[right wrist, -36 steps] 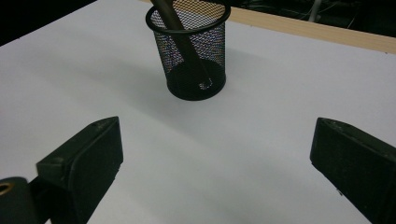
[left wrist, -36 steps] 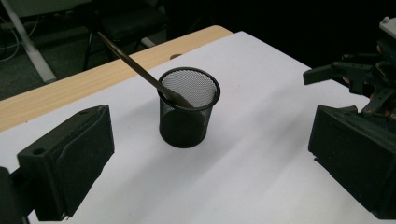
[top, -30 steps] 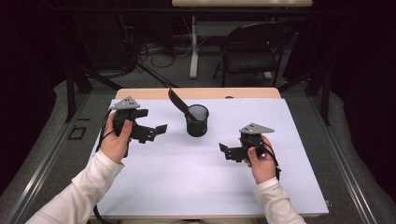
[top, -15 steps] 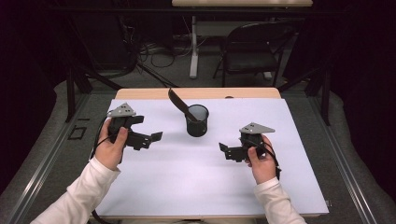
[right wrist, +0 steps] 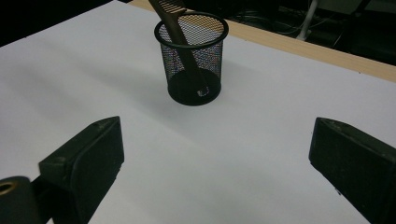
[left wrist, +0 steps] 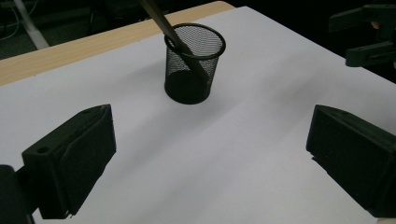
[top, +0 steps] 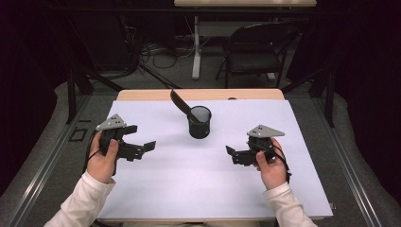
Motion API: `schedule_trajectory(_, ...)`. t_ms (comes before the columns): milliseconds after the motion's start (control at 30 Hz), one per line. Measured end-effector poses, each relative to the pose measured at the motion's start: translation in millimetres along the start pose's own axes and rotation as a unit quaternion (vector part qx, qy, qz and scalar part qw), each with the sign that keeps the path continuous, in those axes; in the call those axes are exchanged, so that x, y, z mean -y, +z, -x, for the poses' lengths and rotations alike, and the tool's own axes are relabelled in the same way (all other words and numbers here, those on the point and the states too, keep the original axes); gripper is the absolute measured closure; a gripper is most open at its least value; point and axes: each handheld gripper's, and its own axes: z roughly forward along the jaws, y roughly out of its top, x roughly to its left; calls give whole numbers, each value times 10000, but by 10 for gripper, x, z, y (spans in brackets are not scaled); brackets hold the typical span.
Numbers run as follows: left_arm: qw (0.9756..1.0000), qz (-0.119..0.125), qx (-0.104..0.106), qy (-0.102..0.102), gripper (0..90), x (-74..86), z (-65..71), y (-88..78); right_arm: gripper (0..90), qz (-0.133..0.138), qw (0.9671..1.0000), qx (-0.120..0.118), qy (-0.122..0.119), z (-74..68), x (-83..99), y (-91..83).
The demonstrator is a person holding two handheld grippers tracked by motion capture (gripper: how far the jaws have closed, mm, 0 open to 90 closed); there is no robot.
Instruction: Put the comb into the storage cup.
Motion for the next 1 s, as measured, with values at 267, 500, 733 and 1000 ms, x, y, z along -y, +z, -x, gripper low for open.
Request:
schedule_trajectory(267,9999,65,-45,-130,17,212,-23,-57,31,-10,9999,68,-73,-17,120,-112)
schedule_trajectory(500,9995,136,-187,-203,17,374,-41,-130,31,-18,9999,145,-92,-17,246,-225)
schedule_trajectory(733,9990,185,-323,-248,18,531,-60,-141,30,-44,9997,247,-31,31,370,-301)
schedule_trajectory(1000,9977,451,-329,-385,18,699,-104,-60,30,32,9990,417,154,119,517,-314)
